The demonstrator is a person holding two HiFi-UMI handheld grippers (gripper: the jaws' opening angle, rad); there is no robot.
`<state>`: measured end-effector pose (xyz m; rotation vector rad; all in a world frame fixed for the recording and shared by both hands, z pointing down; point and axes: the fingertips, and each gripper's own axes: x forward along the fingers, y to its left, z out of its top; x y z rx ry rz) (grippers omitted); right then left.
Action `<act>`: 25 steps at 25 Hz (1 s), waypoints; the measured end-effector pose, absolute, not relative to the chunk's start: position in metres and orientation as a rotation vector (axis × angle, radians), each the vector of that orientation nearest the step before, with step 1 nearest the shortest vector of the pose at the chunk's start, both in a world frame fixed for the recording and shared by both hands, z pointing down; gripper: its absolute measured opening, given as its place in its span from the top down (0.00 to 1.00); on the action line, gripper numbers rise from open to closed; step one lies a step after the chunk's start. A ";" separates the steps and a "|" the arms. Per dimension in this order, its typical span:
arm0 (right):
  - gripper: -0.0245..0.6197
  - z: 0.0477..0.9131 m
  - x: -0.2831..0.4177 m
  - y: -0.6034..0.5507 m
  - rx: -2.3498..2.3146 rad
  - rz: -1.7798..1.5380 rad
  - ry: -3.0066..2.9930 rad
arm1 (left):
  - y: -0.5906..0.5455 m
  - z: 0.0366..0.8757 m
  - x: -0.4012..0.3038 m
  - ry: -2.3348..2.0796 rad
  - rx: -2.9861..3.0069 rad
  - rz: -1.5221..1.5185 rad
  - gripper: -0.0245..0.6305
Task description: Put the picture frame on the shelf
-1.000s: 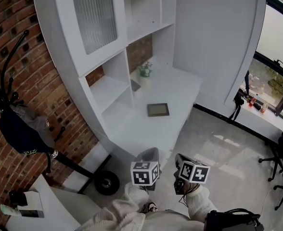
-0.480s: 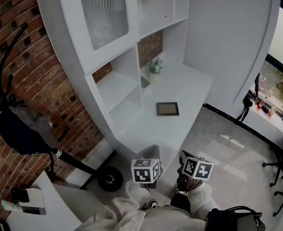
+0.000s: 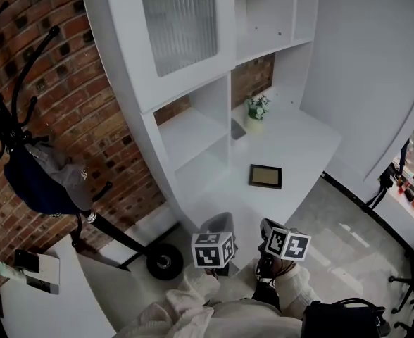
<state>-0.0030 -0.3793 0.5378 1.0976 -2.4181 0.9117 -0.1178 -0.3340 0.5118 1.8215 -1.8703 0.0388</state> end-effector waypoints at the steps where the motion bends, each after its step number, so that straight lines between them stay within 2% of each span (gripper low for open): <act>1: 0.92 0.535 -0.007 -0.389 1.074 0.898 -2.429 | -0.341 0.511 -0.121 -1.888 1.804 0.030 0.95; 11: 0.92 0.529 -0.028 -0.471 0.909 0.869 -2.466 | -0.390 0.512 -0.130 -2.007 1.643 0.004 0.95; 25: 0.92 0.554 -0.067 -0.511 0.545 0.793 -2.450 | -0.416 0.532 -0.137 -2.161 1.366 -0.043 0.95</act>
